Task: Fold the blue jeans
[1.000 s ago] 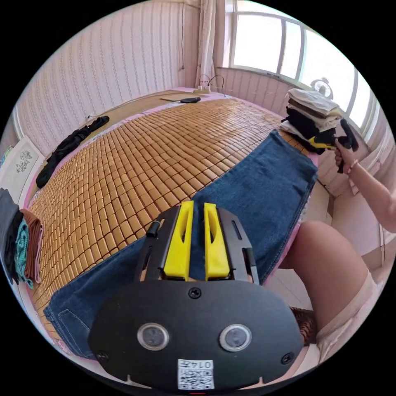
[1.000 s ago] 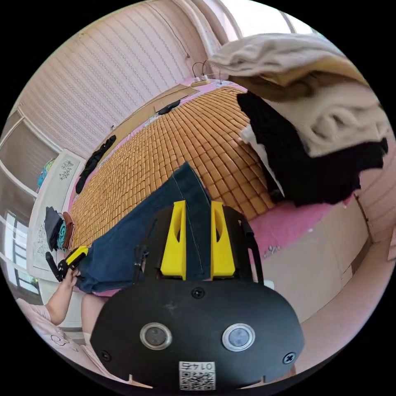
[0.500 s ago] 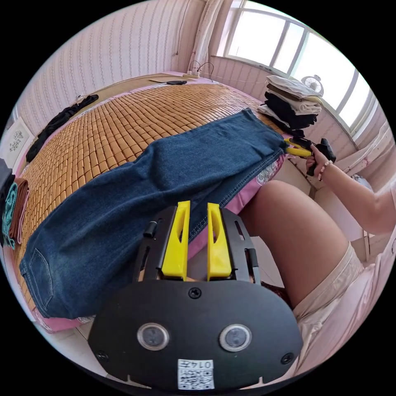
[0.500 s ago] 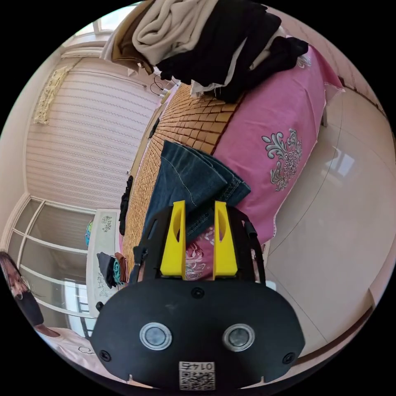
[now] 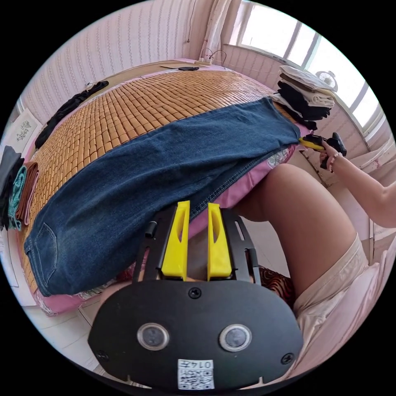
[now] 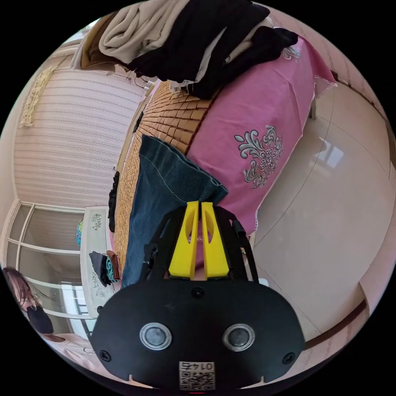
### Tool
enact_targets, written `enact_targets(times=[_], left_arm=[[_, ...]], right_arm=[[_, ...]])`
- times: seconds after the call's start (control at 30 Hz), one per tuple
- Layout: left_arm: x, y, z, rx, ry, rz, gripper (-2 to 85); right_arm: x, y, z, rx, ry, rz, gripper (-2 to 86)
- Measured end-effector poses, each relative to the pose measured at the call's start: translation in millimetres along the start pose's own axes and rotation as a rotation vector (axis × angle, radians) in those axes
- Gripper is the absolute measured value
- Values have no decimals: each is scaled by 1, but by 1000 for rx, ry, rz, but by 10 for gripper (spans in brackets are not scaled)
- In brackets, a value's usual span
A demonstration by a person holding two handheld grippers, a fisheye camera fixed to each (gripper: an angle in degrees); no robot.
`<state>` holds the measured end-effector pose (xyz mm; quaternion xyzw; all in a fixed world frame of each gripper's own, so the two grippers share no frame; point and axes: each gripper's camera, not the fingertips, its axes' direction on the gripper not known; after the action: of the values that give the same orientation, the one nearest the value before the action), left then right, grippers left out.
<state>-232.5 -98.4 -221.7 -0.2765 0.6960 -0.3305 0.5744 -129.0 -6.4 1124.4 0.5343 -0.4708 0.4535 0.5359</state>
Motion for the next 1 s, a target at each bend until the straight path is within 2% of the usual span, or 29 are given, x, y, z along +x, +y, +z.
enact_targets(times=[0.1, 0.33, 0.53, 0.67, 0.83, 0.9, 1.0], left_arm=[[-1, 2, -9, 52, -85, -6, 80], [12, -8, -6, -17, -264, 94, 76], [20, -20, 20, -109, -233, 202, 71], [10, -31, 11, -149, -213, 201, 19], [10, -41, 21, -186, -213, 256, 54], [12, -42, 22, -185, -226, 306, 35], [2, -44, 9, -169, -138, 280, -1]], right_arm=[[-7, -2, -6, -12, 25, -28, 3], [-29, -12, -16, -40, 100, -67, 3], [-43, -21, -27, -49, 118, -84, 3], [-55, -31, -44, -51, 90, -113, 4], [-79, -42, -56, -62, 119, -169, 4], [-85, -46, -60, -65, 125, -179, 4], [-95, -55, -69, -75, 113, -195, 4]])
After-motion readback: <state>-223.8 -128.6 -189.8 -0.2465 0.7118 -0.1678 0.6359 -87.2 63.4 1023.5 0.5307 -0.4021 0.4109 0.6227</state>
